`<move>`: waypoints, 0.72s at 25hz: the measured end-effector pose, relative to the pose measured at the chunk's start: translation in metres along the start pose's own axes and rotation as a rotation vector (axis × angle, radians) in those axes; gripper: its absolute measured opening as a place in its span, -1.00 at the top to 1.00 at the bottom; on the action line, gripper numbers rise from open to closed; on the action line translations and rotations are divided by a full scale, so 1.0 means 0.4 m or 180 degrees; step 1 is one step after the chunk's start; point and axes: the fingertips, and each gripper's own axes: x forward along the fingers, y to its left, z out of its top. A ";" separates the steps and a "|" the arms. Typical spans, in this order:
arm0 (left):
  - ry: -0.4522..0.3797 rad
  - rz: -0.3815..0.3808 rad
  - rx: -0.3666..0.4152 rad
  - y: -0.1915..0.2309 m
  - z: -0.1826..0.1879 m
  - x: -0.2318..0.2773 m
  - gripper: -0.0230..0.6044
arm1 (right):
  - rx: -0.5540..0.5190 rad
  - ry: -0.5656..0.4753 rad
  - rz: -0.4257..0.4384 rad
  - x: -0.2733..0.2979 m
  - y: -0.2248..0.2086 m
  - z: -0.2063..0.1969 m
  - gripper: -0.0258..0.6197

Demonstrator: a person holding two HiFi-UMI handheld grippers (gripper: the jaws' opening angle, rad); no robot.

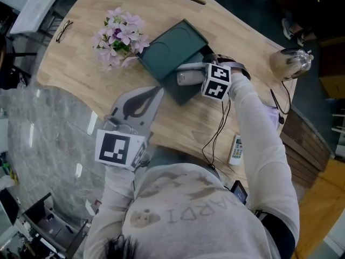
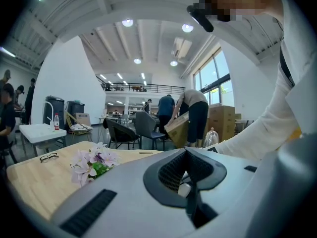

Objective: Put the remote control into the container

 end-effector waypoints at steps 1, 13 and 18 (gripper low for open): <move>0.0010 0.0009 -0.0010 0.004 -0.003 0.001 0.93 | -0.0021 -0.0003 0.0005 0.002 0.000 -0.001 0.57; -0.0016 -0.0070 0.0006 -0.004 0.012 0.046 0.93 | 0.0291 -0.0441 -0.0308 -0.095 -0.013 -0.004 0.57; -0.0047 -0.0170 0.0070 -0.052 0.027 0.056 0.93 | 0.0716 -0.0920 -0.0437 -0.207 -0.014 0.031 0.57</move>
